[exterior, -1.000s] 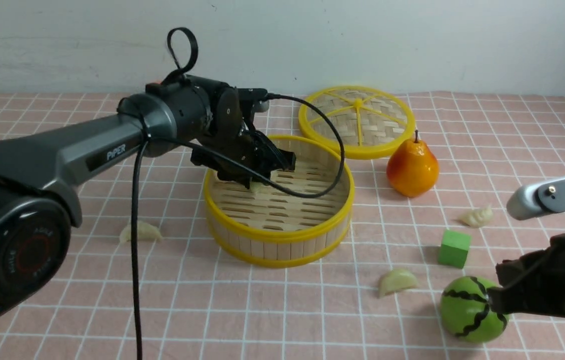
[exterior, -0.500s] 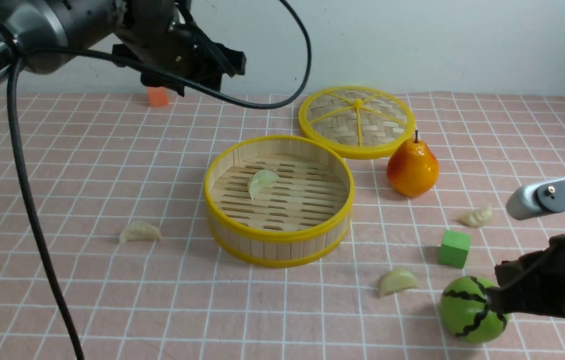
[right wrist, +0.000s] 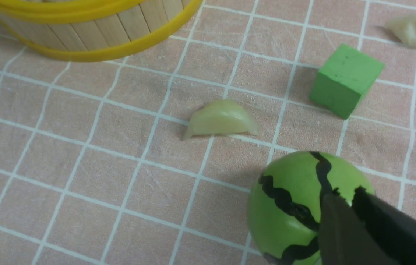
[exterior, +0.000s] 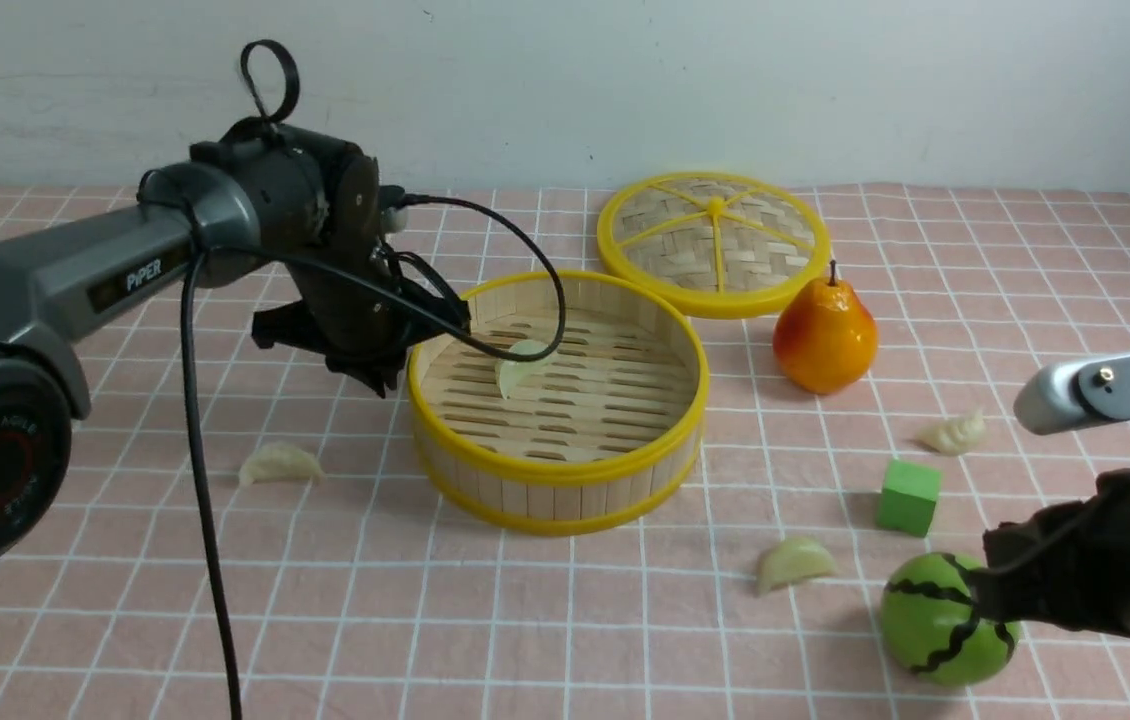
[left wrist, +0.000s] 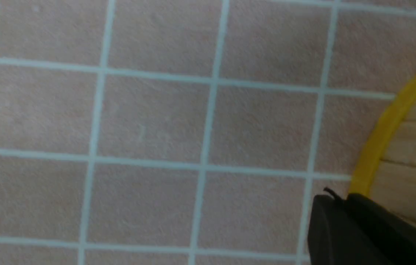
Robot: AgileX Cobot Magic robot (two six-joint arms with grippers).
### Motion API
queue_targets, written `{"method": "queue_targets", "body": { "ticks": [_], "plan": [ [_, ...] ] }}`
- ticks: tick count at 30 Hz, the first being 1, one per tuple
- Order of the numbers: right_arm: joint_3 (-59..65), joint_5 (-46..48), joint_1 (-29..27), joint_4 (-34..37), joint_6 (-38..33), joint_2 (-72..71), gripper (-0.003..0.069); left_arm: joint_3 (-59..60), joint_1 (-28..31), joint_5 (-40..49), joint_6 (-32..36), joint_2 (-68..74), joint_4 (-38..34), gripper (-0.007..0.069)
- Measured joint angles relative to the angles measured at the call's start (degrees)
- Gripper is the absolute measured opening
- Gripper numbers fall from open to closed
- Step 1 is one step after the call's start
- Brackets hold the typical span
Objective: Put the dumplings into the steamer on the table with the pink tablecloth.
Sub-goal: 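Reach for and grasp a dumpling on the table with the left gripper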
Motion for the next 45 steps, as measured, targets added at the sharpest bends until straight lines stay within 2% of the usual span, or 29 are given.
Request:
{"method": "queue_targets", "body": {
  "ticks": [7, 12, 15, 19, 22, 23, 25, 27, 28, 31, 35, 38, 43, 45],
  "plan": [
    [0.0, 0.2, 0.0, -0.1, 0.0, 0.0, 0.0067, 0.0, -1.5, 9.6, 4.9, -3.9, -1.2, 0.0025],
    [0.0, 1.4, 0.0, -0.1, 0.0, 0.0, 0.0073, 1.1, -1.5, 15.9, 9.6, -14.3, -0.1, 0.0025],
    [0.0, 1.4, 0.0, -0.1, 0.0, 0.0, 0.0075, 5.7, -1.1, 16.4, 11.9, -19.9, 0.3, 0.0028],
    [0.0, 1.2, 0.0, -0.1, 0.0, 0.0, 0.0078, 13.5, 1.4, 12.5, 13.6, -23.4, -0.1, 0.0040],
    [0.0, 1.0, 0.0, 0.5, 0.0, 0.0, 0.0083, 20.5, 6.9, 5.3, 12.8, -22.5, -2.9, 0.0113],
    [0.0, 1.0, 0.0, 0.5, 0.0, 0.0, 0.0083, 20.7, 7.2, 5.0, 12.7, -22.5, -2.9, 0.0113],
    [0.0, 0.6, 0.0, 1.2, 0.0, 0.0, 0.0084, 21.8, 9.5, 3.4, 11.5, -20.5, -6.8, 0.0221],
    [0.0, 0.4, 0.0, 1.3, 0.0, 0.0, 0.0084, 22.0, 9.8, 2.9, 11.2, -19.7, -8.3, 0.0272],
    [0.0, 0.2, 0.0, 1.4, 0.0, 0.0, 0.0084, 22.1, 9.9, 2.0, 10.7, -18.2, -10.6, 0.0370],
    [0.0, 0.2, 0.0, 1.5, 0.0, 0.0, 0.0084, 22.1, 9.9, -0.1, 9.2, -16.1, -12.1, 0.0504],
    [0.0, 0.1, 0.0, 1.5, 0.0, 0.0, 0.0085, 22.1, 9.9, -2.8, 6.1, -13.9, -10.9, 0.0592],
    [0.0, 0.1, 0.0, 1.5, 0.0, 0.0, 0.0087, 22.1, 9.9, -4.5, 5.2, -13.1, -10.1, 0.0586],
    [0.0, 0.0, 0.0, 1.5, 0.0, 0.0, 0.0091, 22.1, 9.9, -6.0, 5.2, -12.2, -10.0, 0.0533],
    [0.0, -0.1, 0.0, 1.5, 0.0, 0.0, 0.0095, 22.1, 9.9, -6.9, 7.2, -11.8, -10.3, 0.0484]
  ]
}}
